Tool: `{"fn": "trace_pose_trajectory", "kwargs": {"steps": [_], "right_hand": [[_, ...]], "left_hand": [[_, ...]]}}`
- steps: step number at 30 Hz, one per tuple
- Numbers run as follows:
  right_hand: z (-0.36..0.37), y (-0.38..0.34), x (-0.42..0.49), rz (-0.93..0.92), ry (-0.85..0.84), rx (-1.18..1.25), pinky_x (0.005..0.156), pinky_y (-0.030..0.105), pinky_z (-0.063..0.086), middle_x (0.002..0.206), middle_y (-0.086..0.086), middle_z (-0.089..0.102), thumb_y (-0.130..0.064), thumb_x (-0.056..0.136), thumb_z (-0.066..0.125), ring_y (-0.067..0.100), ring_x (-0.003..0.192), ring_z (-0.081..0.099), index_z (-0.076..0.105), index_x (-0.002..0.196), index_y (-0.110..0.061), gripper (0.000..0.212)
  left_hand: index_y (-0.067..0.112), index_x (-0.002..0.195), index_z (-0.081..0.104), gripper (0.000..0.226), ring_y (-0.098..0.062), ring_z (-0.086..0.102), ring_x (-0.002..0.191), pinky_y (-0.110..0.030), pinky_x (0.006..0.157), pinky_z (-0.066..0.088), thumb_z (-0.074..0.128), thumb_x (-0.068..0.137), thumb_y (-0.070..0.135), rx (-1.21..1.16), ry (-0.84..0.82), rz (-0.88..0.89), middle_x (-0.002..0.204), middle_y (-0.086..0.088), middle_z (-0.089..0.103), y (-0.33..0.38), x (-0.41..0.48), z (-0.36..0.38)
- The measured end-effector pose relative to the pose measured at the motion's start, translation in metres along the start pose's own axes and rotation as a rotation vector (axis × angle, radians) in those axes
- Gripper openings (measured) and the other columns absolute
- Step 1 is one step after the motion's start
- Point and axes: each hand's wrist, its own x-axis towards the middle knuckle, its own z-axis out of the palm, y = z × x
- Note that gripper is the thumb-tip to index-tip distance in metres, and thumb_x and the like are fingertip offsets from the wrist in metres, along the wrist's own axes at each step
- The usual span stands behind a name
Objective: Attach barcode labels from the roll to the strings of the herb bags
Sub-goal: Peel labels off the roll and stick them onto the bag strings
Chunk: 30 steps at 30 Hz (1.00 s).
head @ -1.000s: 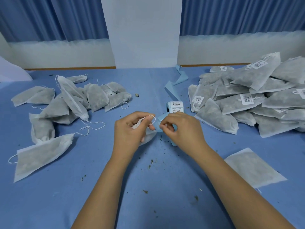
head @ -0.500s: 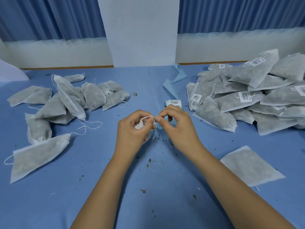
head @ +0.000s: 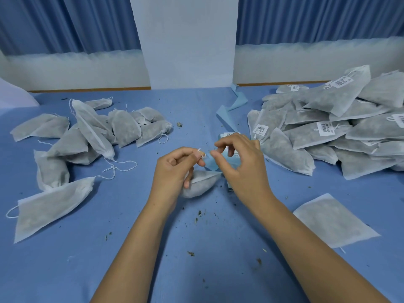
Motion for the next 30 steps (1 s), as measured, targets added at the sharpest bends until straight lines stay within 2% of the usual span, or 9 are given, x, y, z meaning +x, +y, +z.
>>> {"fn": "trace_pose_trajectory", "kwargs": {"steps": [5, 10, 13, 16, 19, 23, 25, 27, 30], "right_hand": [[0.003, -0.001, -0.002, -0.128, -0.015, -0.055, 0.081, 0.026, 0.031, 0.074, -0.003, 0.066, -0.013, 0.08, 0.074, 0.005, 0.068, 0.047, 0.07, 0.079, -0.008, 0.007], [0.001, 0.004, -0.001, -0.154, 0.021, -0.091, 0.077, 0.028, 0.033, 0.071, -0.001, 0.067, -0.007, 0.082, 0.069, 0.017, 0.063, 0.056, 0.07, 0.074, -0.006, 0.009], [0.0, 0.007, 0.0, -0.132, 0.004, -0.125, 0.078, 0.031, 0.034, 0.072, 0.001, 0.065, -0.002, 0.084, 0.065, 0.017, 0.065, 0.055, 0.066, 0.075, -0.005, 0.009], [0.001, 0.008, 0.0, -0.058, -0.061, -0.088, 0.08, 0.021, 0.03, 0.075, 0.001, 0.06, 0.0, 0.087, 0.056, 0.011, 0.07, 0.048, 0.058, 0.077, -0.006, 0.012], [-0.005, 0.012, 0.006, 0.147, 0.005, 0.045, 0.074, 0.016, 0.033, 0.075, -0.009, 0.052, 0.003, 0.09, 0.048, 0.008, 0.072, 0.046, 0.05, 0.081, -0.013, 0.019], [-0.015, 0.022, 0.016, 0.353, 0.056, 0.183, 0.066, 0.008, 0.037, 0.074, -0.001, 0.054, 0.005, 0.093, 0.044, -0.001, 0.067, 0.05, 0.052, 0.084, -0.007, 0.017], [-0.017, 0.025, 0.018, 0.424, 0.065, 0.228, 0.063, 0.006, 0.036, 0.074, 0.002, 0.056, 0.004, 0.094, 0.043, -0.007, 0.061, 0.051, 0.053, 0.084, -0.006, 0.017], [-0.02, 0.026, 0.021, 0.479, 0.115, 0.299, 0.063, 0.004, 0.037, 0.073, 0.003, 0.057, 0.002, 0.096, 0.043, -0.009, 0.058, 0.052, 0.053, 0.085, -0.004, 0.016], [-0.024, 0.021, 0.024, 0.46, 0.218, 0.428, 0.066, 0.006, 0.04, 0.073, 0.002, 0.059, 0.0, 0.097, 0.045, -0.007, 0.062, 0.055, 0.054, 0.089, -0.002, 0.012]], "left_hand": [[0.02, 0.073, 0.069, 0.023, -0.006, 0.036, 0.036, -0.013, 0.045, 0.035, 0.062, 0.092, 0.011, 0.108, -0.023, 0.047, 0.05, 0.015, 0.057, -0.003, 0.0, 0.001], [0.024, 0.073, 0.073, 0.022, -0.007, 0.037, 0.038, -0.014, 0.047, 0.038, 0.064, 0.091, 0.016, 0.132, -0.096, 0.052, 0.071, 0.011, 0.07, -0.003, -0.001, -0.001], [0.025, 0.075, 0.076, 0.019, -0.005, 0.034, 0.037, -0.011, 0.046, 0.035, 0.066, 0.09, 0.019, 0.161, -0.086, 0.061, 0.067, 0.013, 0.069, -0.001, -0.003, 0.0], [0.021, 0.076, 0.076, 0.016, -0.005, 0.033, 0.037, -0.011, 0.044, 0.032, 0.067, 0.089, 0.02, 0.191, -0.071, 0.058, 0.061, 0.016, 0.066, 0.0, -0.003, 0.0], [0.019, 0.075, 0.076, 0.018, -0.006, 0.032, 0.037, -0.011, 0.043, 0.031, 0.066, 0.09, 0.017, 0.191, -0.046, 0.059, 0.065, 0.015, 0.069, 0.001, 0.0, -0.006], [0.025, 0.071, 0.076, 0.019, -0.008, 0.038, 0.04, -0.012, 0.045, 0.033, 0.069, 0.088, 0.021, 0.27, -0.066, 0.116, 0.064, 0.008, 0.068, -0.002, 0.002, -0.012], [0.029, 0.077, 0.077, 0.014, -0.008, 0.05, 0.048, -0.012, 0.054, 0.041, 0.072, 0.086, 0.02, 0.28, -0.146, 0.136, 0.072, 0.005, 0.071, -0.003, 0.001, -0.016], [0.033, 0.082, 0.076, 0.015, -0.004, 0.064, 0.071, -0.011, 0.07, 0.046, 0.076, 0.083, 0.018, 0.35, -0.209, 0.164, 0.082, 0.011, 0.073, -0.003, 0.002, -0.024], [0.029, 0.082, 0.071, 0.014, 0.0, 0.065, 0.084, -0.01, 0.079, 0.045, 0.079, 0.08, 0.018, 0.467, -0.14, 0.219, 0.084, 0.016, 0.071, -0.005, 0.007, -0.026]]}}
